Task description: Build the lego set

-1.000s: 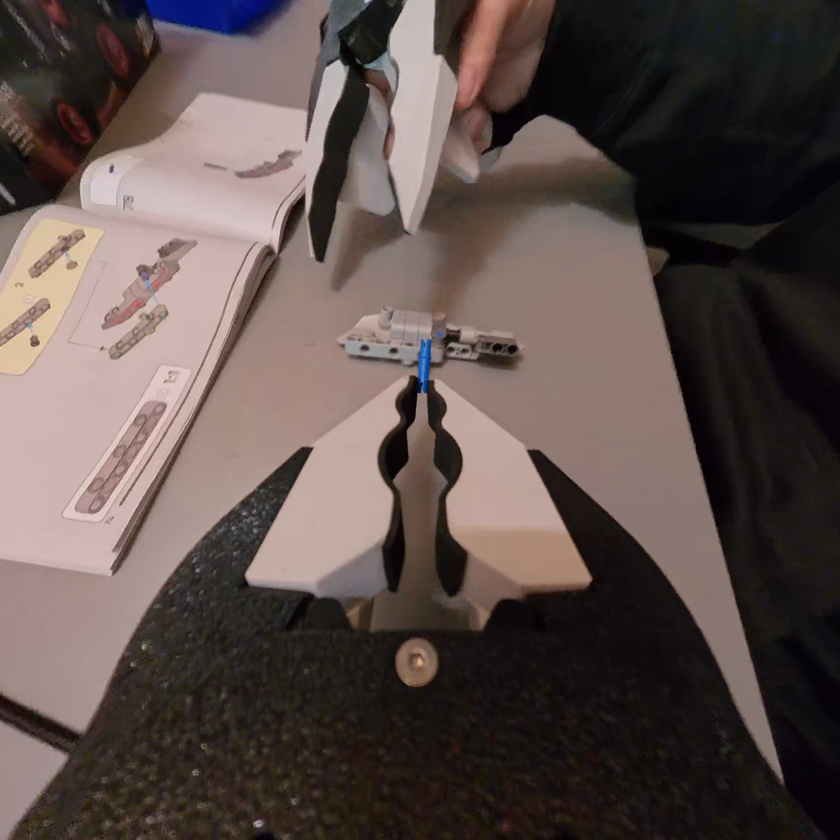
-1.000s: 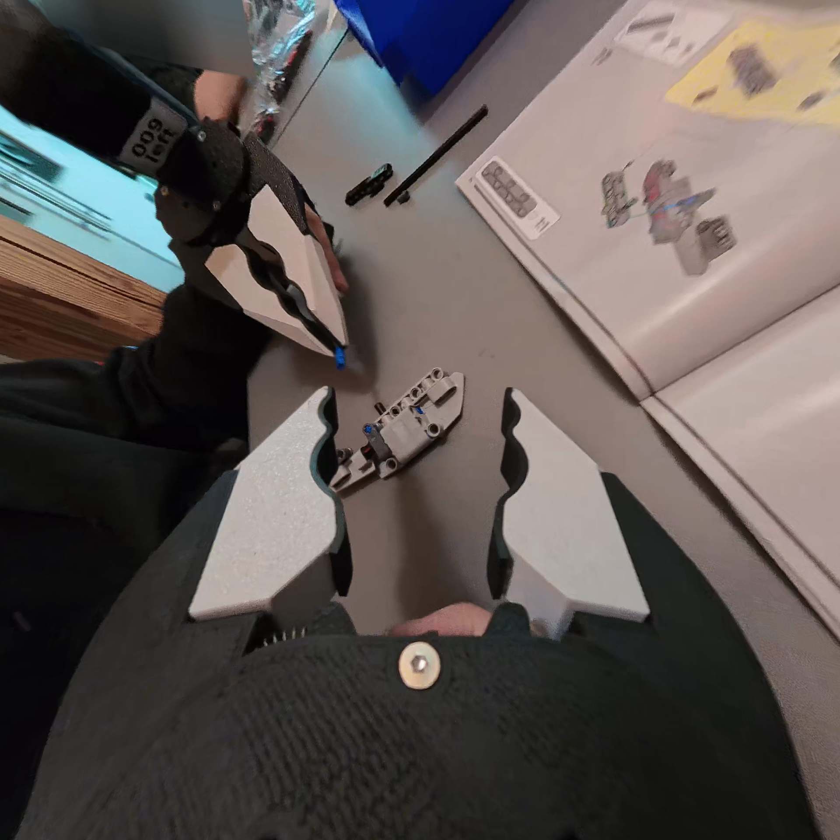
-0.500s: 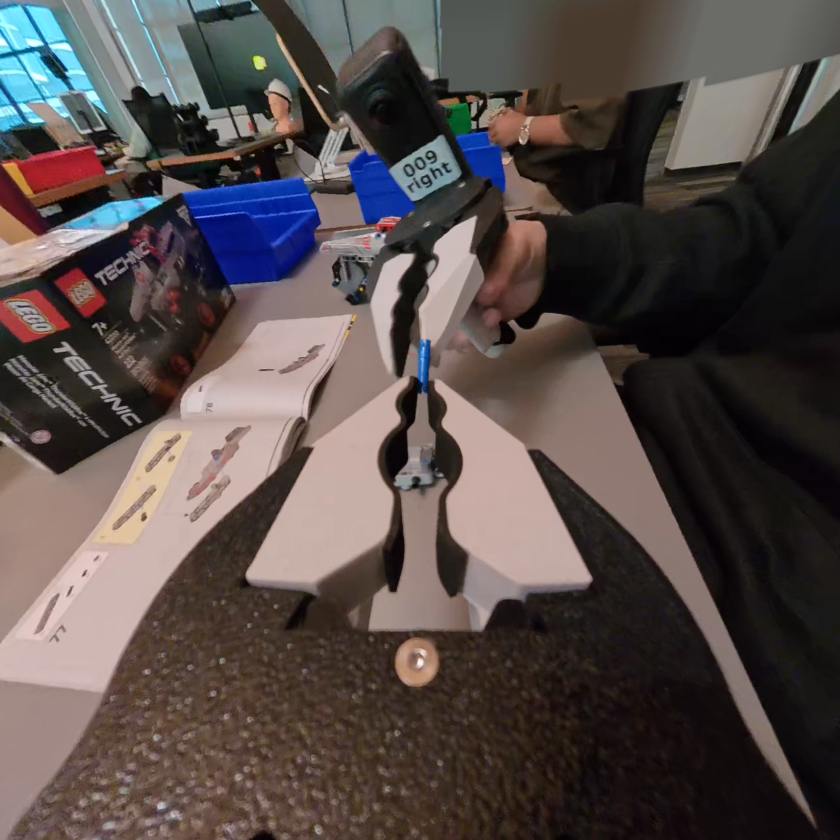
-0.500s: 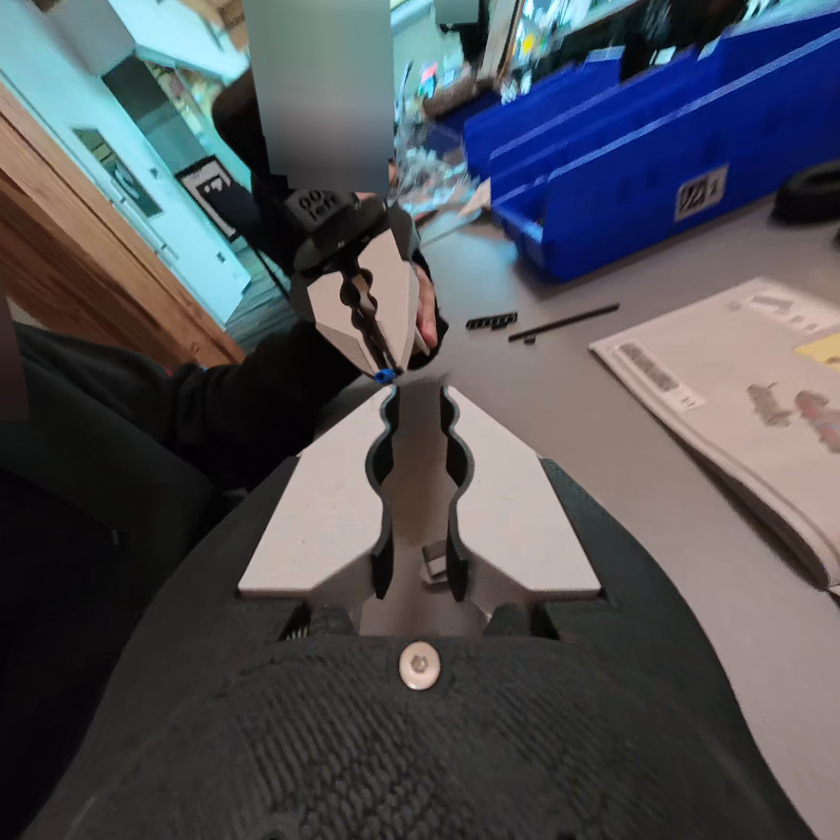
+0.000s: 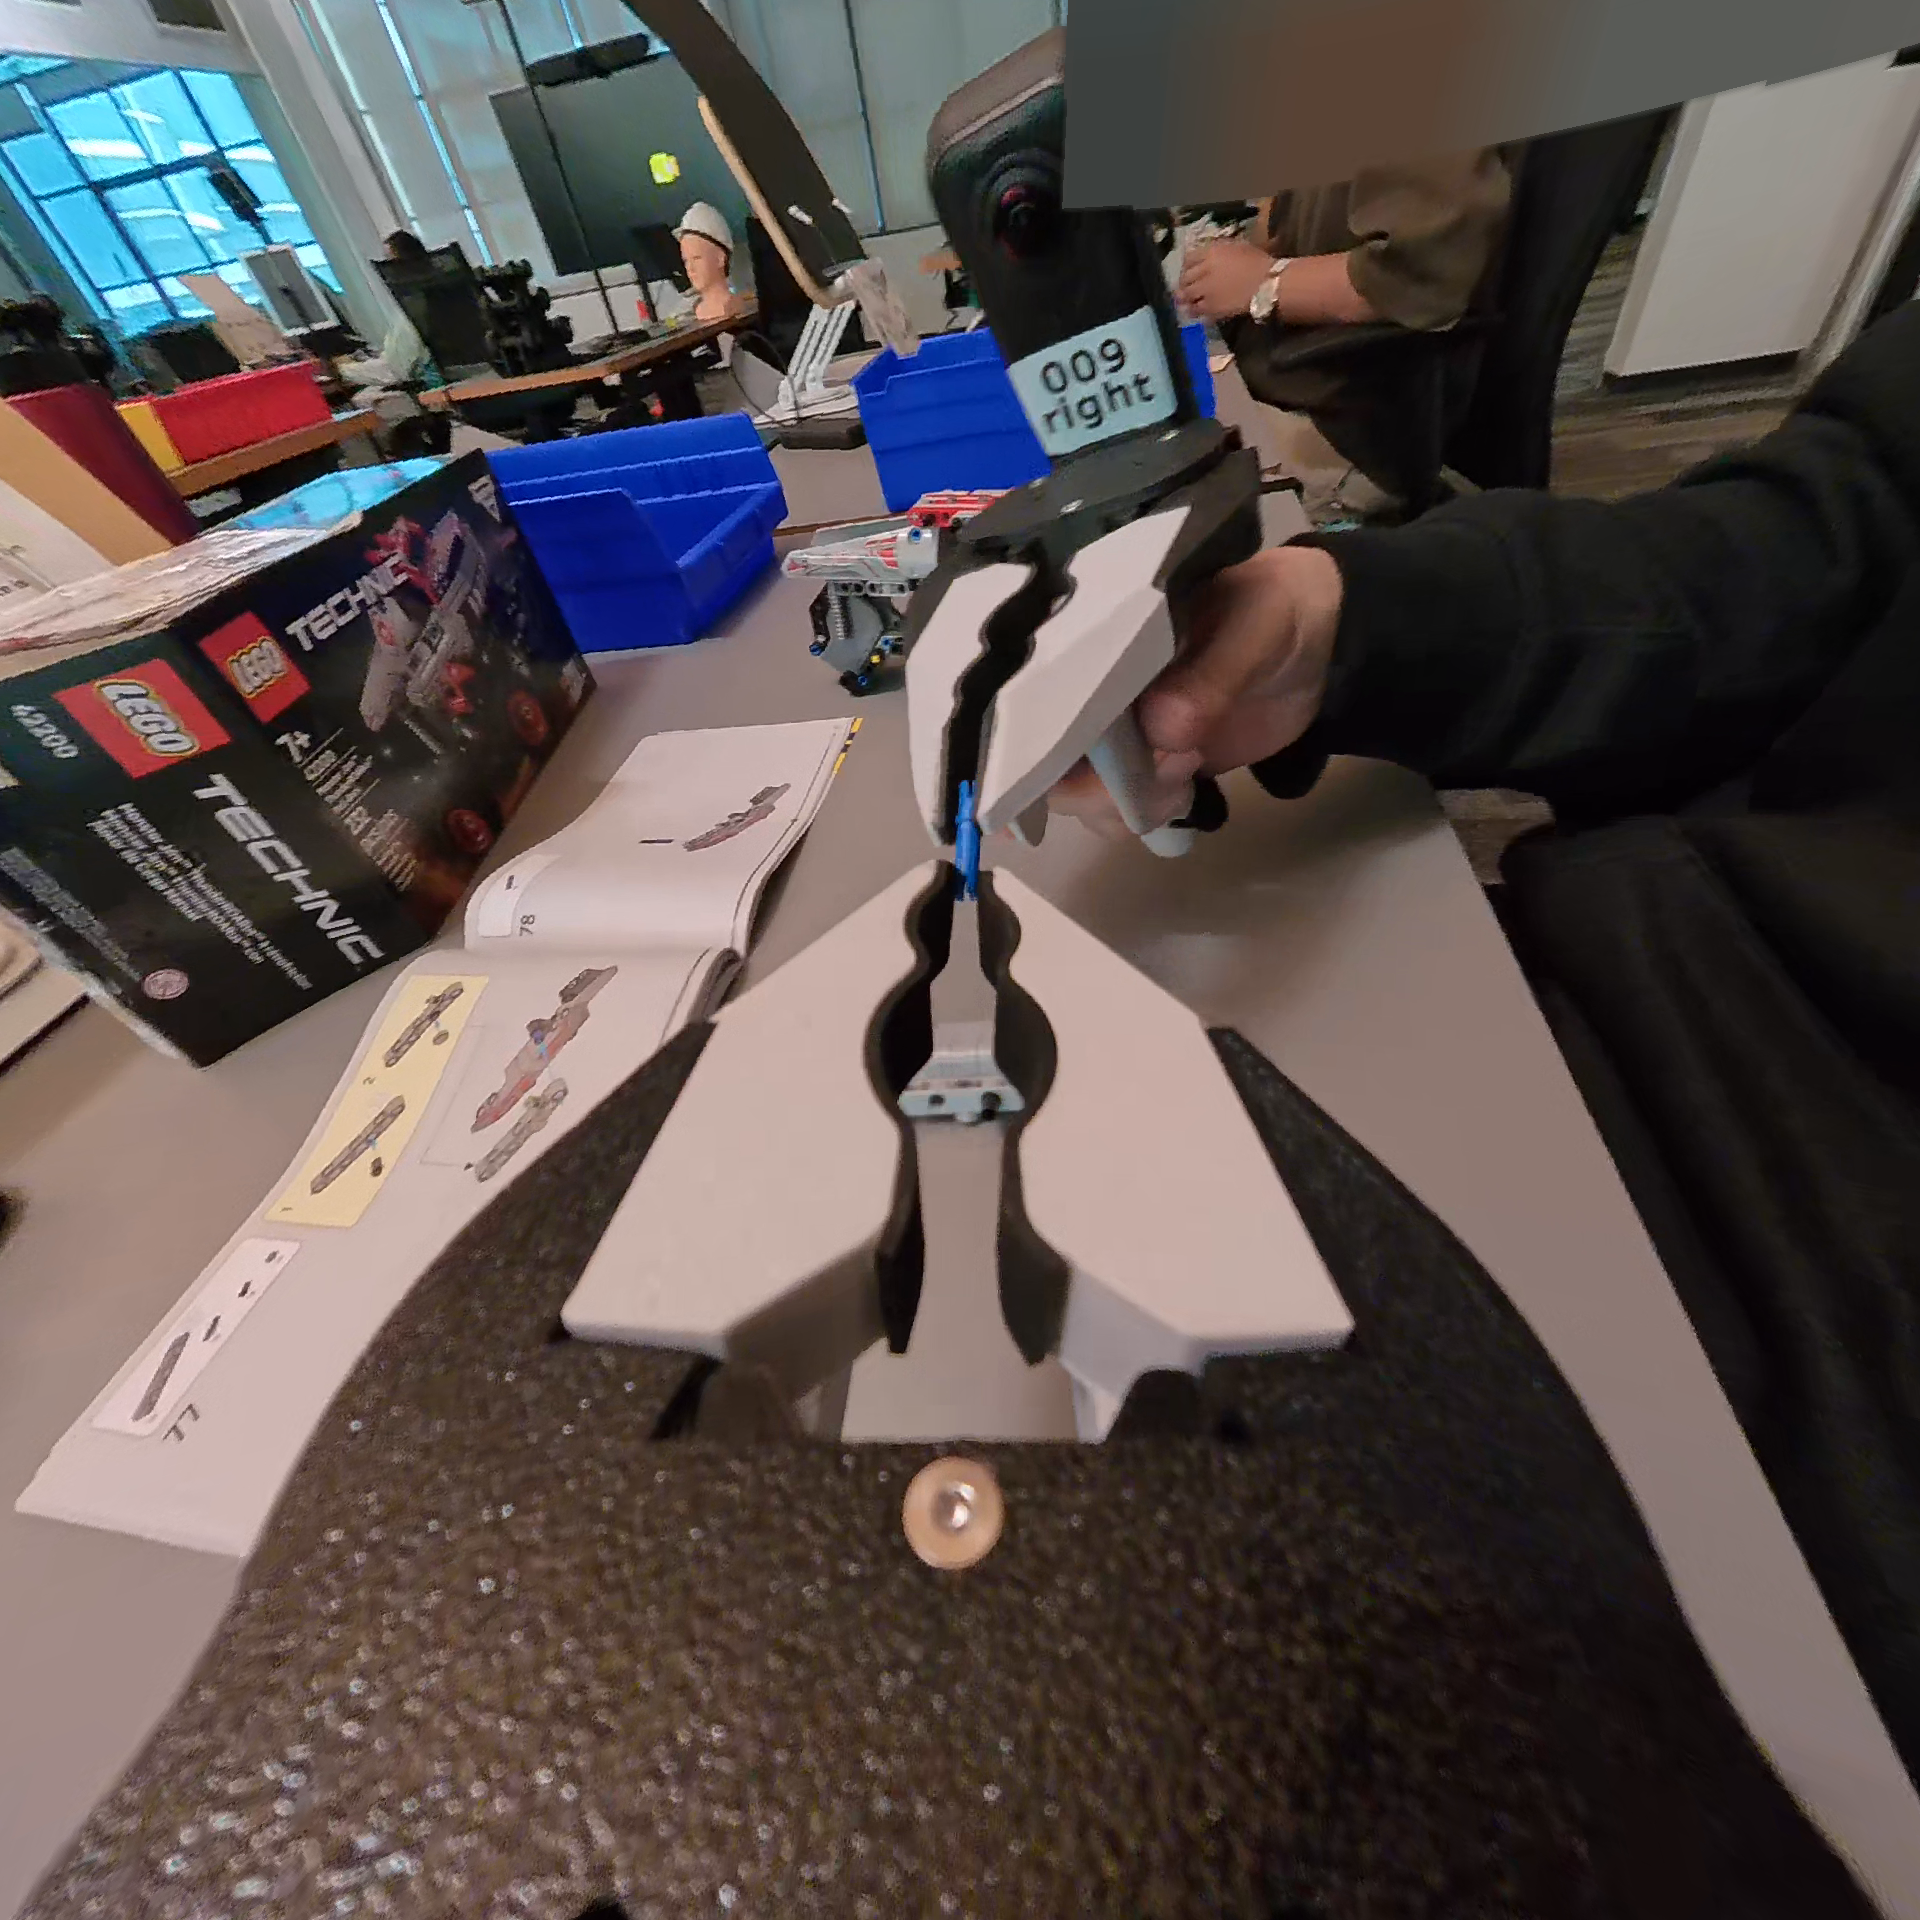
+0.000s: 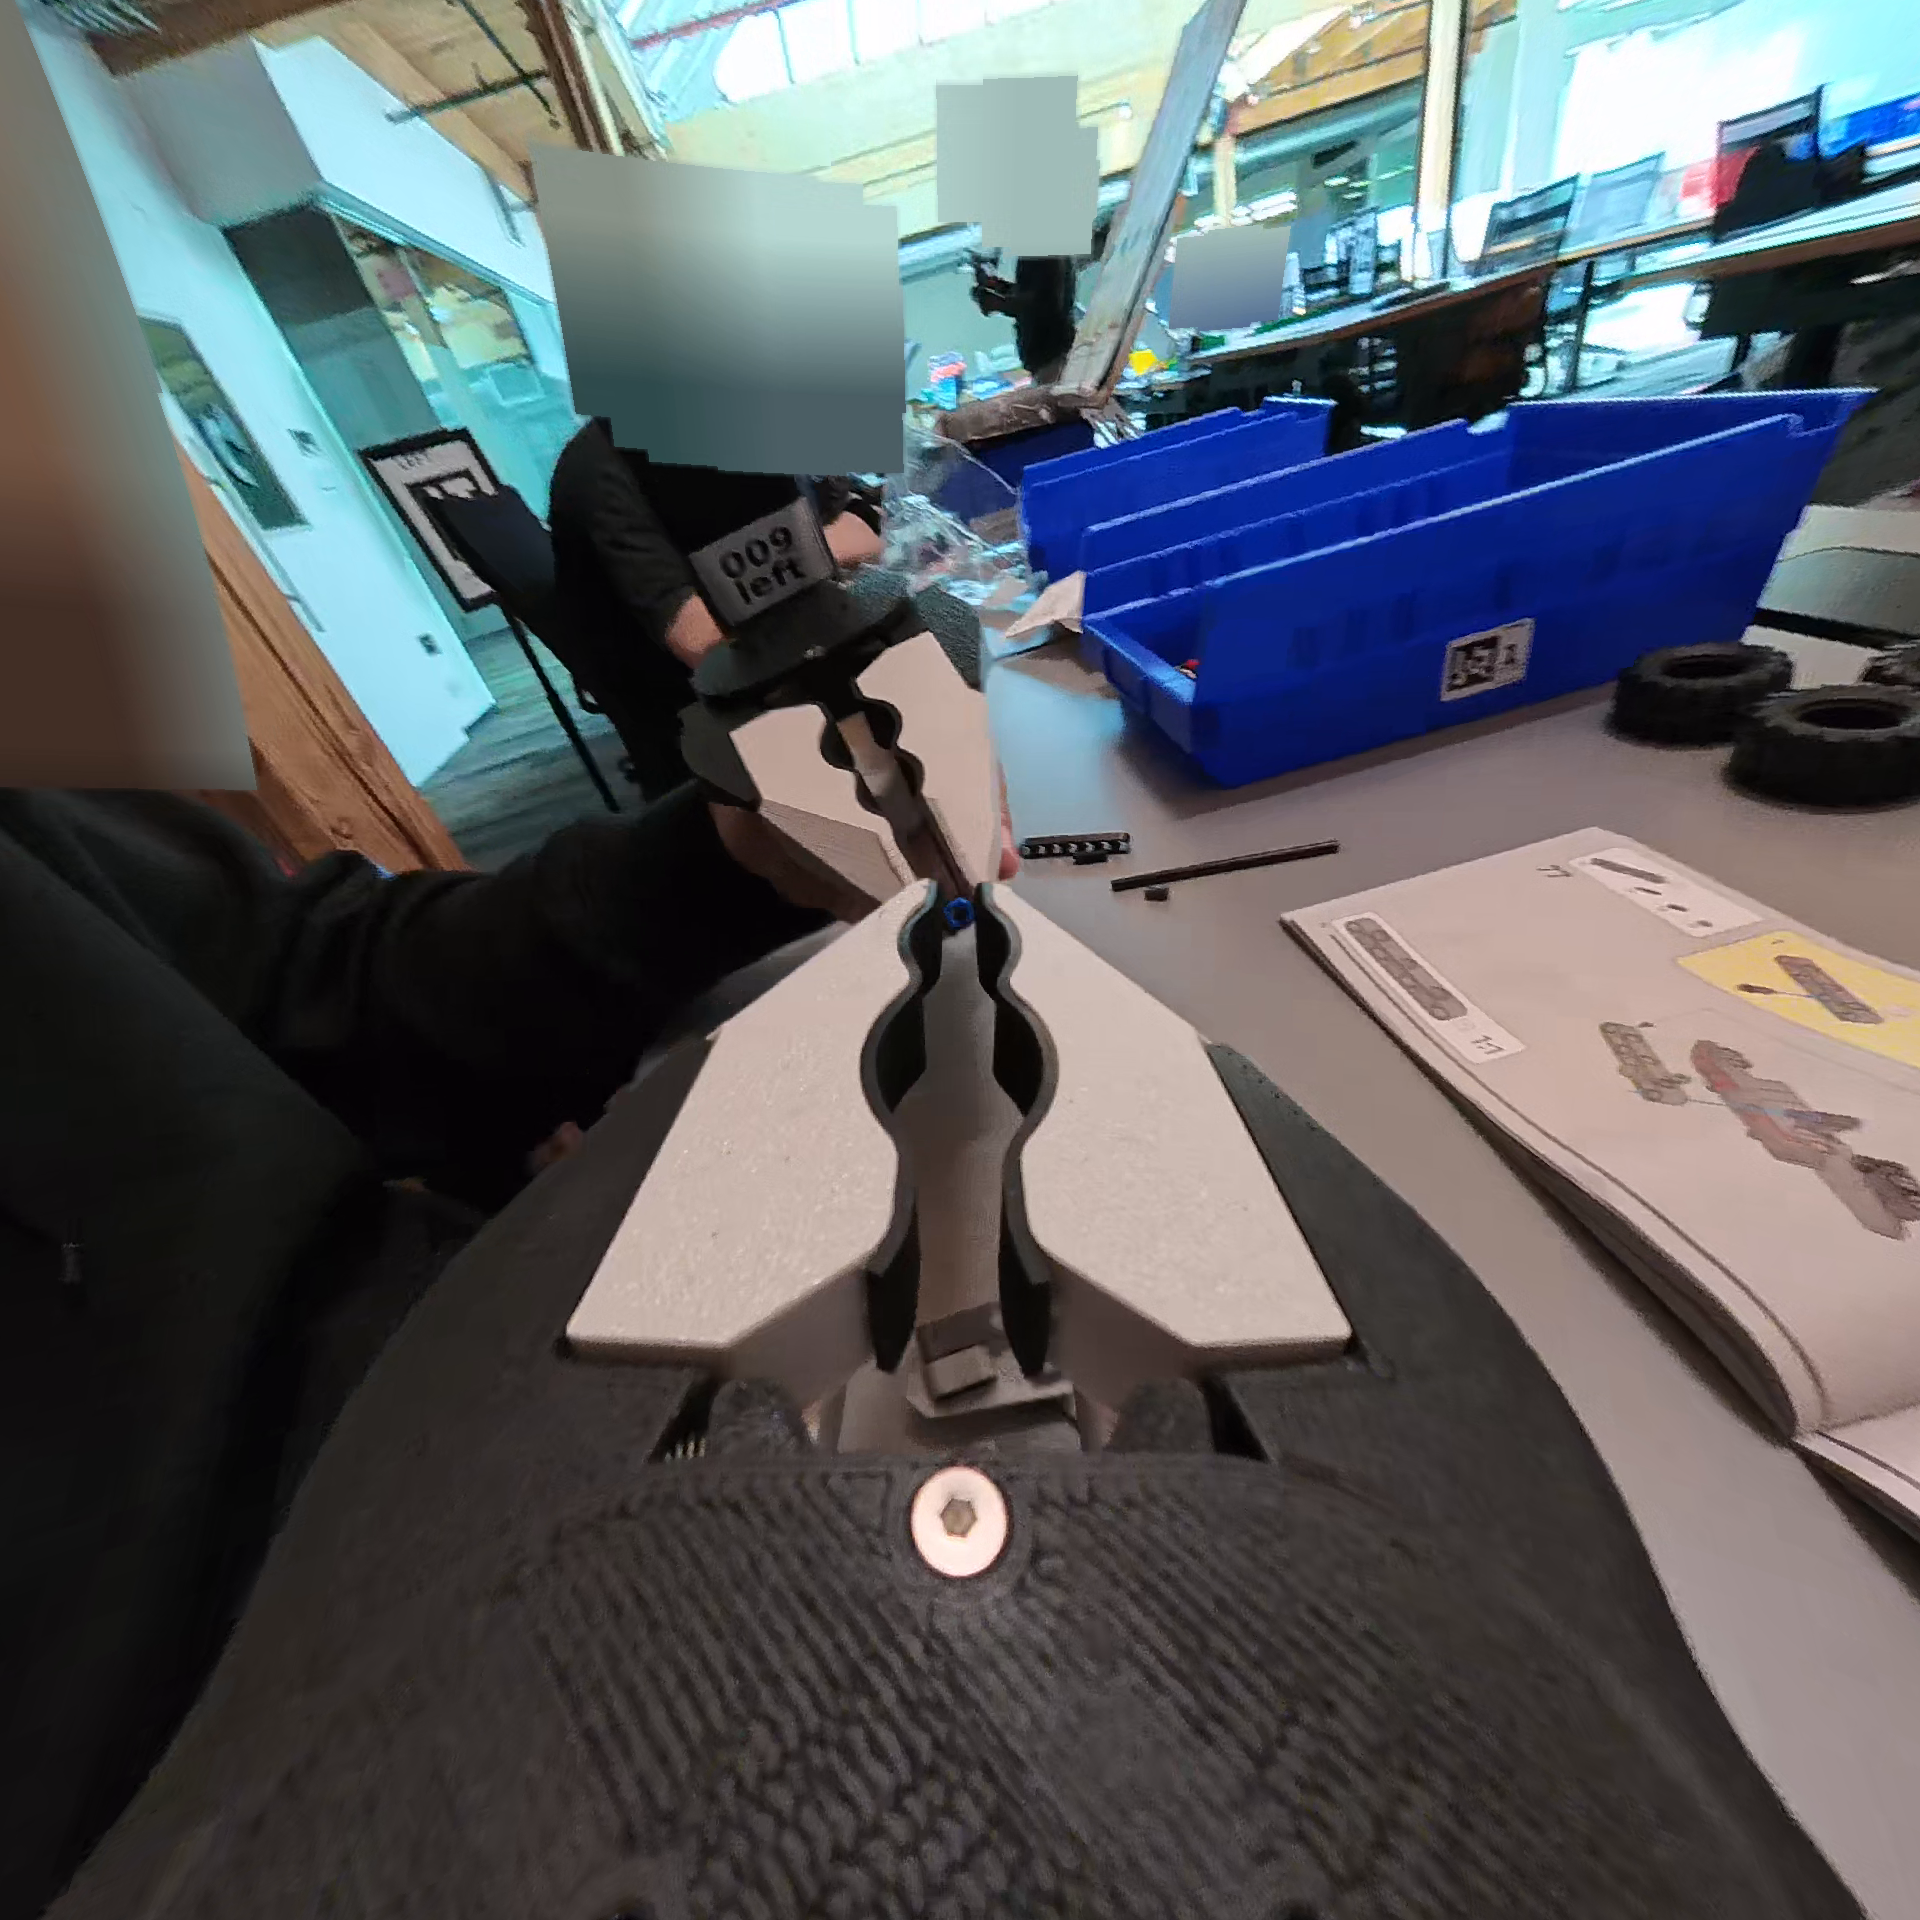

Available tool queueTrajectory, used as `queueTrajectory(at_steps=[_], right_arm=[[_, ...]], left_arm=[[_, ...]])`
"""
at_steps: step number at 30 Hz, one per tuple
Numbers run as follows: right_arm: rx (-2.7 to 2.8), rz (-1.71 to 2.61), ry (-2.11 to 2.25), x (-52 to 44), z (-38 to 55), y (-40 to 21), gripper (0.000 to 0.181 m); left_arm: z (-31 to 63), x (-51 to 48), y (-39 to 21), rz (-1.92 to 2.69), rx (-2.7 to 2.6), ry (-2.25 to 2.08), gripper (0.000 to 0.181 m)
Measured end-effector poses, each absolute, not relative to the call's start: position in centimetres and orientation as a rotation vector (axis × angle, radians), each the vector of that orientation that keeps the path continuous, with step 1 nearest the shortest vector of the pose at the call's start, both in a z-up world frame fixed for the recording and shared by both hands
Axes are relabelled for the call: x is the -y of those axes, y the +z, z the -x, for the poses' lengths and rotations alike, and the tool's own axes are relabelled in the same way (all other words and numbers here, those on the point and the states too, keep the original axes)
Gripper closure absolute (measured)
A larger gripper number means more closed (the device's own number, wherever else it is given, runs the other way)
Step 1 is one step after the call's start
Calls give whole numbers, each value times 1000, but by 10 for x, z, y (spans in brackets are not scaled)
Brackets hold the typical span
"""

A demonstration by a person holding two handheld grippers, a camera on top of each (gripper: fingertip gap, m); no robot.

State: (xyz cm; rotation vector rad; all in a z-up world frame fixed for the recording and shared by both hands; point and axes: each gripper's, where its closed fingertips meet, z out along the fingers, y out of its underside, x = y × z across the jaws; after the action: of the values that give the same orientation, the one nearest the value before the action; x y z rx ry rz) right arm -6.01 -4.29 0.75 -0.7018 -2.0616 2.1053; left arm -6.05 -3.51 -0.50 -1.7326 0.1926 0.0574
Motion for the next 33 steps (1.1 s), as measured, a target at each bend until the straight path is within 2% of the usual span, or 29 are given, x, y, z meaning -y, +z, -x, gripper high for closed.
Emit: queueTrajectory(at_steps=[2, 4, 10, 15, 18, 24, 29, 33], right_arm=[[2041, 713, 2038, 40, 65, 5, 176], [2026, 709, 1997, 39, 66, 3, 164], [1949, 701, 2107, 37, 63, 15, 163], [2103, 780, 2113, 37, 58, 6, 168], [2253, 885, 2039, 36, 56, -8, 159], [2385, 950, 1878, 32, 60, -15, 166], [2518, 739, 1461, 32, 62, -36, 166], [2539, 541, 1293, 40, 61, -38, 177]], left_arm=[[63, 35, -1, 1706, -181, 85, 180], [64, 36, 3, 1682, -165, 78, 180], [63, 38, 1, 1705, -199, 112, 180], [64, 38, -11, 1812, -296, 254, 180], [63, 39, -17, 1897, -433, 439, 180], [65, 39, -29, 2058, -654, 765, 180], [60, 34, -33, 2100, -734, 844, 180], [62, 35, -37, 2135, -759, 873, 180]])
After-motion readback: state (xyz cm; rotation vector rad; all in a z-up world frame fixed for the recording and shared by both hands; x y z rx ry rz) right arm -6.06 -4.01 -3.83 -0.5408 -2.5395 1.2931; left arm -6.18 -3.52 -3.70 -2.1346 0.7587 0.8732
